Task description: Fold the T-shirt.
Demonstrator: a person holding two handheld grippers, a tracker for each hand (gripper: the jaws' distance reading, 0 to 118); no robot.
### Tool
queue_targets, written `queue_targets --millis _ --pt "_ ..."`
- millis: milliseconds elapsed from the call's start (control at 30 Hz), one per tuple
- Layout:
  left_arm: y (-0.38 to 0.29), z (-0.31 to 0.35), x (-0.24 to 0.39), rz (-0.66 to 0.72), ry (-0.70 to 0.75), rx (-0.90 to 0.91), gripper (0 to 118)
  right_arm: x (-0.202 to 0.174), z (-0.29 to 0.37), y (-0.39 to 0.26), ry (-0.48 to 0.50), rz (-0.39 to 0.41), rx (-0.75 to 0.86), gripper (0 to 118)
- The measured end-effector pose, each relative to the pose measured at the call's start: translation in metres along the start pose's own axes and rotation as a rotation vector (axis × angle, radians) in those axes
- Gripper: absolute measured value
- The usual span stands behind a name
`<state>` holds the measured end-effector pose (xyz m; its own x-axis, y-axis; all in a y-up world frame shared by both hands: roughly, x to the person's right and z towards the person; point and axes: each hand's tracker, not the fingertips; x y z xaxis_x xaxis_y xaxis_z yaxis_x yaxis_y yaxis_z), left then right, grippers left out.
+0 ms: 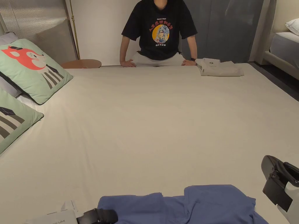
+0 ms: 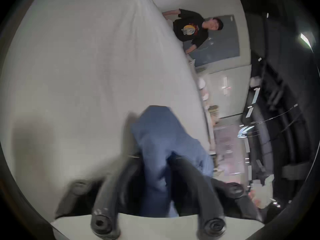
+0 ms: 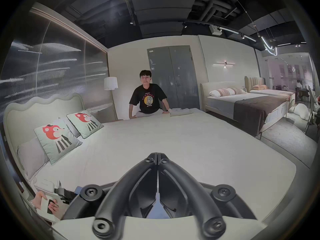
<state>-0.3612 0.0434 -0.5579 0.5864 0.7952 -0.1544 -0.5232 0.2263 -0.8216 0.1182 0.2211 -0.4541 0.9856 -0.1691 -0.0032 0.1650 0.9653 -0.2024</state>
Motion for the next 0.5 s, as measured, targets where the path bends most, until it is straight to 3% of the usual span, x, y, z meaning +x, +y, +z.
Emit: queue_targets --millis 100,267,500 --pt "0.001 0.015 -0.004 0.089 -0.106 -0.011 10 0.000 0.000 0.001 0.000 0.002 0.004 1" --pt "0.004 0.060 -0.007 -0.006 -0.032 0.032 9 0.000 0.000 0.004 0.003 -0.001 0.011 1" --pt "0.012 0.140 -0.025 0.068 0.084 0.207 9 -0.001 -0.004 -0.004 0.024 -0.020 -0.009 1"
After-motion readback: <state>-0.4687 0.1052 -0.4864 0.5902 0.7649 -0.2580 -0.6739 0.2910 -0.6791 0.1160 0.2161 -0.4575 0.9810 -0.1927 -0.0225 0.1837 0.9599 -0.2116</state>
